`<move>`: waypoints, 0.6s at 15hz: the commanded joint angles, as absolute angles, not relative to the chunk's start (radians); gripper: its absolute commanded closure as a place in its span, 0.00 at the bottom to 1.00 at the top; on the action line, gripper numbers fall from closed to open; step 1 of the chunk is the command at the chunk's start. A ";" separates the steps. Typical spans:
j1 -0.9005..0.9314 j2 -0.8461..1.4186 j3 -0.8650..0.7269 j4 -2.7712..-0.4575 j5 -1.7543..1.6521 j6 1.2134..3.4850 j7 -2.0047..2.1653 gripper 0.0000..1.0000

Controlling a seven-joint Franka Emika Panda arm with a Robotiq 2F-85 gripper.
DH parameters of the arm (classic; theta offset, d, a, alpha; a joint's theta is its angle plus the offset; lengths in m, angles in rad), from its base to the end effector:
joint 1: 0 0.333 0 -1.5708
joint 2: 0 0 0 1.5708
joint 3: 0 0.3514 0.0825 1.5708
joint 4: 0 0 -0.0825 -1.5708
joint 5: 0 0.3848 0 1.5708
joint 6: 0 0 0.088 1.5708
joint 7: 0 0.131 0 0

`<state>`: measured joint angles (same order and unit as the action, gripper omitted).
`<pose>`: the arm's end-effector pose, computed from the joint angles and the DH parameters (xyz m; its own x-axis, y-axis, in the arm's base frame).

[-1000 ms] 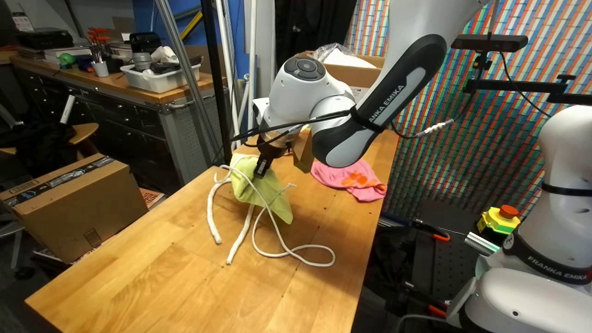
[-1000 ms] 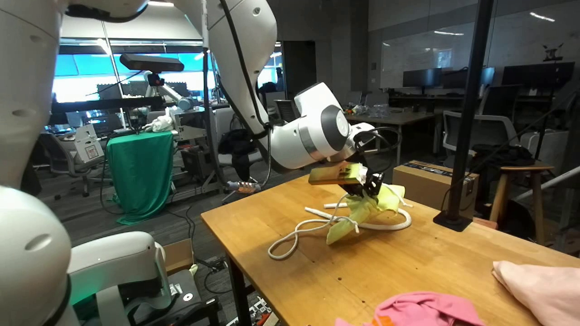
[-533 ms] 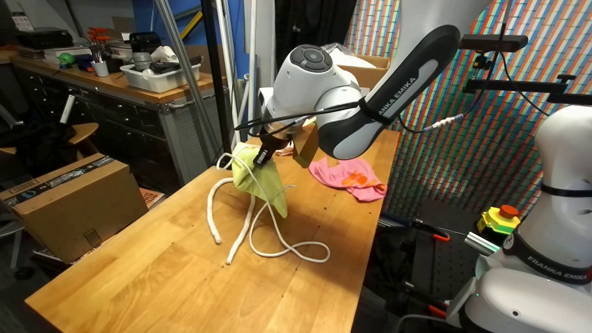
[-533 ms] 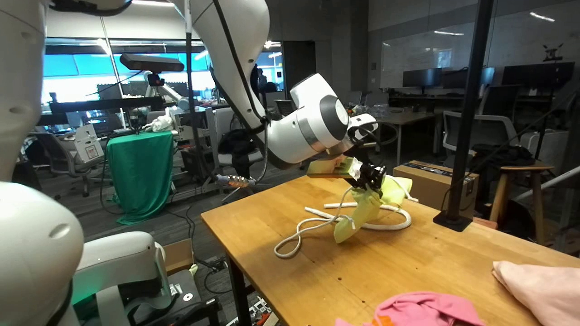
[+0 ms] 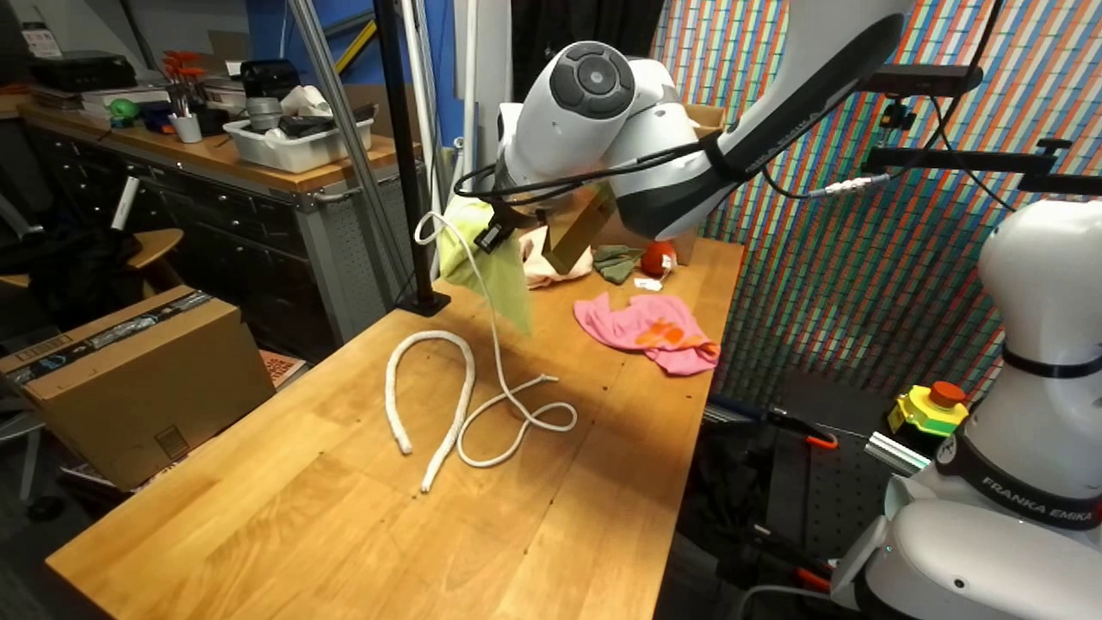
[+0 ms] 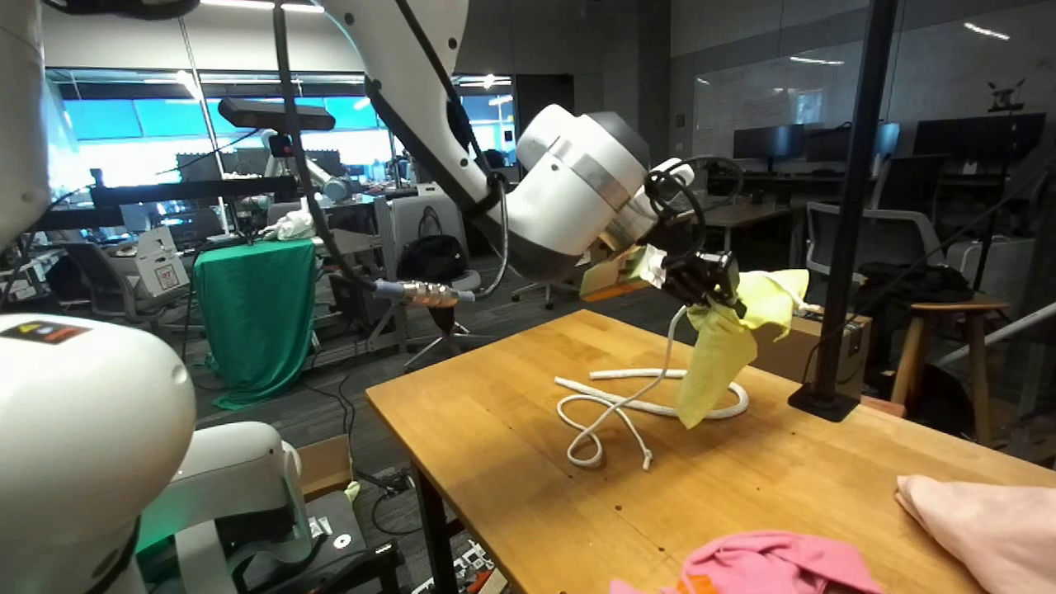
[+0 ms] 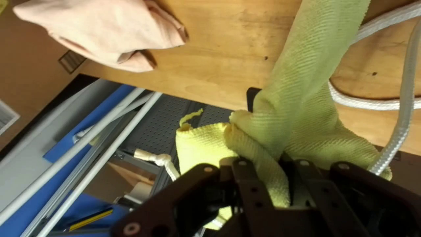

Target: Pick up the clothes from the table and put them around the table.

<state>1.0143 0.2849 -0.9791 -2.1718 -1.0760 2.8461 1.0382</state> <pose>0.5939 0.0808 0.3612 0.7803 0.2035 0.5914 -0.0944 -0.8964 0.4330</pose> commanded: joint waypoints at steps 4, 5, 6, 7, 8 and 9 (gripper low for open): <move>1.295 0.256 -1.087 -2.191 -1.387 2.428 1.334 0.96; 1.173 0.198 -0.922 -2.197 -1.434 2.320 1.349 0.96; 1.132 0.180 -0.854 -2.210 -1.434 2.247 1.334 0.96; 1.079 0.172 -0.780 -2.217 -1.430 2.186 1.326 0.96; 1.018 0.173 -0.700 -2.221 -1.420 2.135 1.326 0.96; 0.954 0.168 -0.622 -2.224 -1.411 2.093 1.317 0.96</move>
<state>1.1191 0.2272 -0.8178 -2.2057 -1.3864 2.2143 1.3203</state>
